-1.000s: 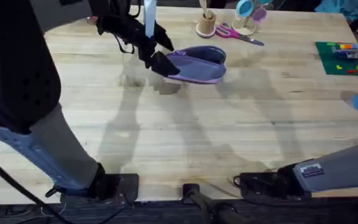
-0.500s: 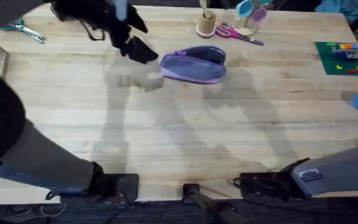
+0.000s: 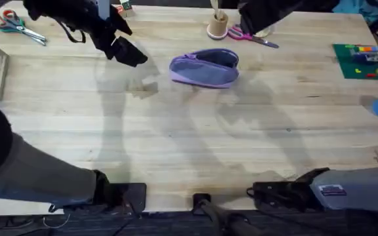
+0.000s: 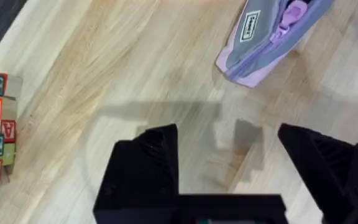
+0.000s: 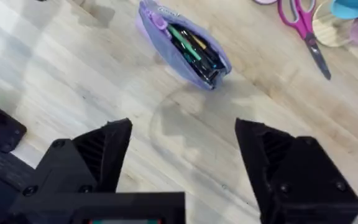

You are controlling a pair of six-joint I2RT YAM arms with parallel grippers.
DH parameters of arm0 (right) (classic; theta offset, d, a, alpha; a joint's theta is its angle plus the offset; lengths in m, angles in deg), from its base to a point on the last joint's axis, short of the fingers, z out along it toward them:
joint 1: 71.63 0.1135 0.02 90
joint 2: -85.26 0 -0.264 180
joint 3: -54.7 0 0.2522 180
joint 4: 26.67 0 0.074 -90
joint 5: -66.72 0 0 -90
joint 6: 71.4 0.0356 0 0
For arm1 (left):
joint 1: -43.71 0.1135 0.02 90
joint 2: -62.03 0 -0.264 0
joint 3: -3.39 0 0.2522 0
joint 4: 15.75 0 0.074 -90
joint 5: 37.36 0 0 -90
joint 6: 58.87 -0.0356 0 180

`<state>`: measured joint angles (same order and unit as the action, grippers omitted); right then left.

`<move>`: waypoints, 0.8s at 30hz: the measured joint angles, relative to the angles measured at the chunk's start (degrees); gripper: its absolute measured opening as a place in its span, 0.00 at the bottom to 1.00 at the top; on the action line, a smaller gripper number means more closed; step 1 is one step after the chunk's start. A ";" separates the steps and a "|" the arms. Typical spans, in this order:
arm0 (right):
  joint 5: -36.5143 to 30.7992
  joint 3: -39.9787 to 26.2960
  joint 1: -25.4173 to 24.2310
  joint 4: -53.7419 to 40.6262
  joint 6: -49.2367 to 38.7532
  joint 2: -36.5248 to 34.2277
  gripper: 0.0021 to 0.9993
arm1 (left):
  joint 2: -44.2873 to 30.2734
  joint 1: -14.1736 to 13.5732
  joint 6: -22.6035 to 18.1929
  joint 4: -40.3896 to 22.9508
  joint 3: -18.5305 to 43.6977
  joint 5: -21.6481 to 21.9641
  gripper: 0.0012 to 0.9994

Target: Unzip the bag, pick up the pens from the table one at a time and place them inside, then zip the bag closed.

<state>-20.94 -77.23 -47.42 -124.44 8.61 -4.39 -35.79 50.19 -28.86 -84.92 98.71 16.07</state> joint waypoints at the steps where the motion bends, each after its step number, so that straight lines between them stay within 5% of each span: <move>1: 0.00 0.37 0.00 0.51 0.51 0.02 1.00 | 0.00 0.00 0.00 -0.12 0.00 0.28 0.99; 7: 0.51 1.13 0.00 6.41 7.74 -1.15 1.00 | 0.00 0.00 0.00 -0.14 0.00 1.46 0.99; 18: 13.30 1.13 0.00 12.09 19.62 -8.11 1.00 | 0.00 0.02 -0.09 -0.15 0.00 1.87 0.99; 24: 17.93 1.93 0.00 12.90 22.90 -12.24 1.00 | 0.00 1.56 -3.68 -0.12 0.00 0.05 0.99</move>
<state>-3.01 -75.29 -47.42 -111.54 31.52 -16.63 -35.79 51.75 -32.54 -85.04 98.71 16.12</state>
